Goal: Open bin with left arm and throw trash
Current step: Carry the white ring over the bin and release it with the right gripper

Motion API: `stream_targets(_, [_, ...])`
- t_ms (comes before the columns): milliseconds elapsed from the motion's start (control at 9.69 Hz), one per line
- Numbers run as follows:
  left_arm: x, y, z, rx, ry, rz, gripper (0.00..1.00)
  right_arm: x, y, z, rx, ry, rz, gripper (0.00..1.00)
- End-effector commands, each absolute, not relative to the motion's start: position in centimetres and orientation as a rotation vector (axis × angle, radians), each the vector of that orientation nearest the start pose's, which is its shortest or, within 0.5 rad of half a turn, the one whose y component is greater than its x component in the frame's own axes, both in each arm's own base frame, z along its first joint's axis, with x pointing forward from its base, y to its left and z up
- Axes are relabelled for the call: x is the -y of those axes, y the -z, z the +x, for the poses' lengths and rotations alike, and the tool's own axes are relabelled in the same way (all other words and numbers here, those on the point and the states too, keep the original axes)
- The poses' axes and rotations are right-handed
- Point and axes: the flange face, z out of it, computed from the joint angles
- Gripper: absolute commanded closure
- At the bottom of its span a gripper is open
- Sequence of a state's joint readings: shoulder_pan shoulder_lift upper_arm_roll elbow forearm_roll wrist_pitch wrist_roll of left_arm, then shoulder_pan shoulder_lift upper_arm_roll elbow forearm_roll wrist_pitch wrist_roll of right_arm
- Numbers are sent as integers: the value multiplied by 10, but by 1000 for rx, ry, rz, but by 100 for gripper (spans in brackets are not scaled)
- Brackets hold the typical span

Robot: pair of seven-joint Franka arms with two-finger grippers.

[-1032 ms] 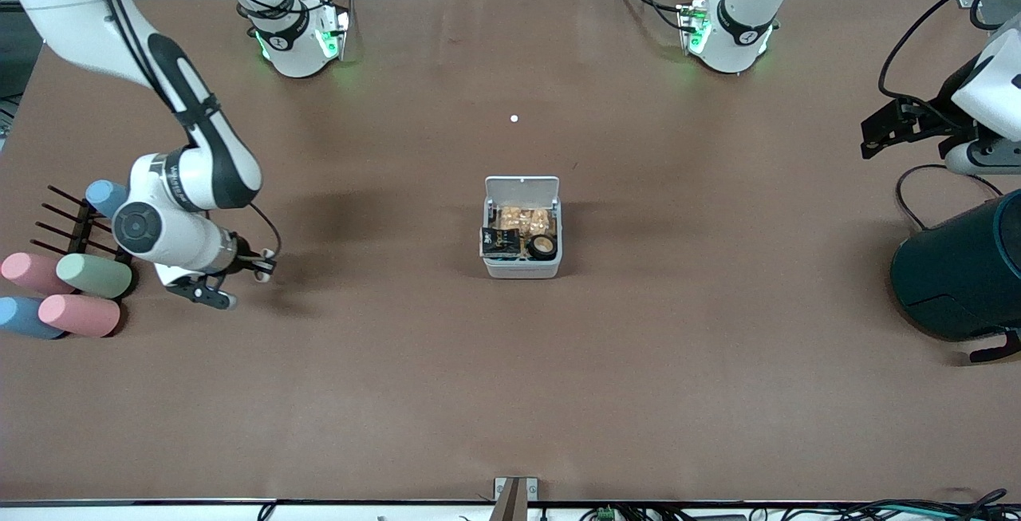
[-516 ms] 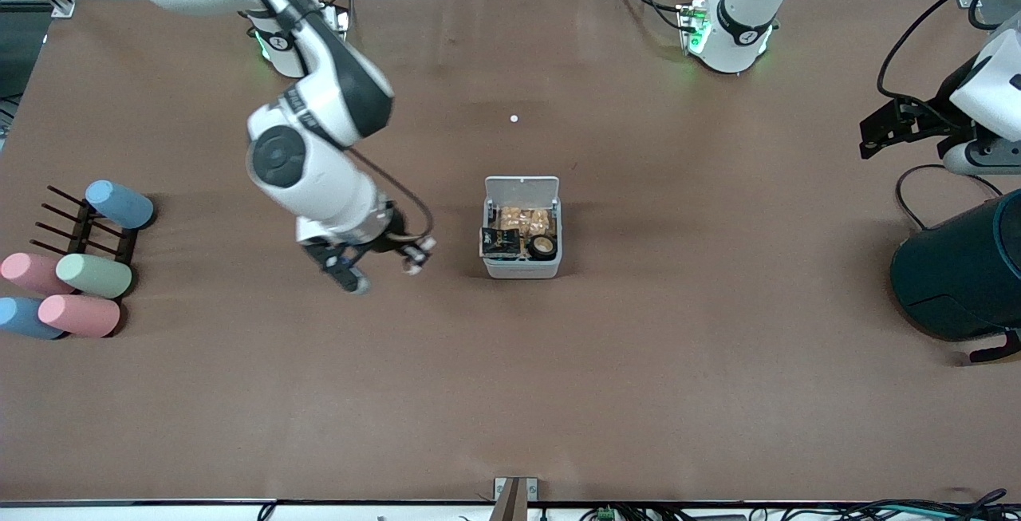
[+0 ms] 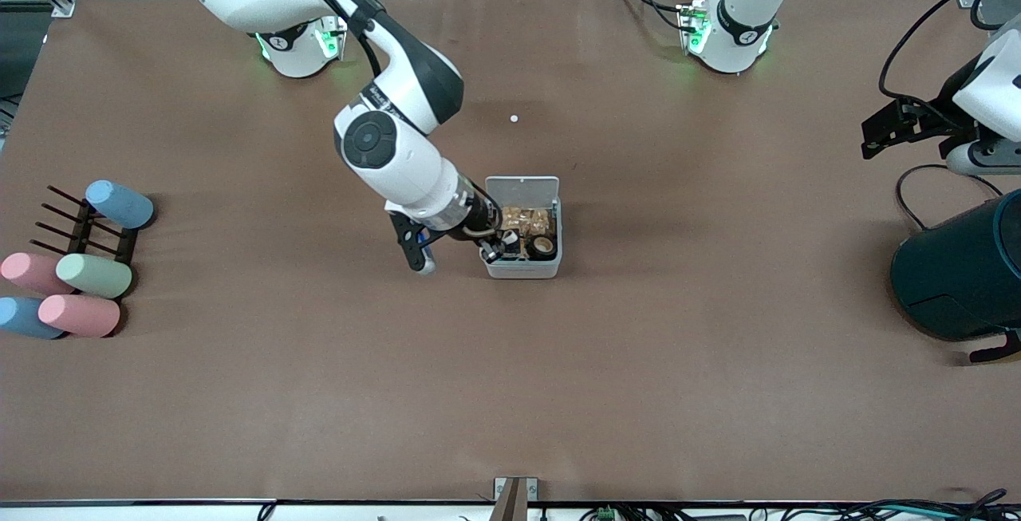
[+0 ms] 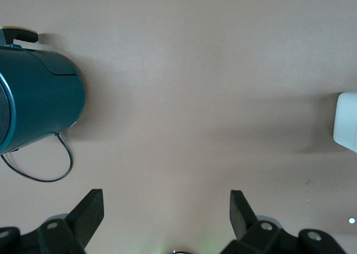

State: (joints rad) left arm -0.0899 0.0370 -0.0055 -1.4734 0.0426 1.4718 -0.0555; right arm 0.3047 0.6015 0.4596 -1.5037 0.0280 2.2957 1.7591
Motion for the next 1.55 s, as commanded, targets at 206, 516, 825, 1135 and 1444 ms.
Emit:
stream_targets(206, [51, -643, 552, -62, -53, -3106, 0, -490, -338, 522, -1512, -377, -2531, 92])
stream_targets(516, [53, -641, 553, -60, -57, -3104, 0, -481, -328, 525, -1539, -406, -2556, 66])
stream_targets(825, [56, -643, 554, -67, -50, -3104, 0, -473, -331, 536, -1543, -379, -2546, 44])
stream_targets(1135, [53, -642, 554, -60, -53, -3106, 0, -467, -359, 552, -1536, -346, -2495, 34])
stream_targets(1444, [47, -643, 556, -35, -28, -3152, 0, -392, -423, 595, -1567, -253, -2441, 35])
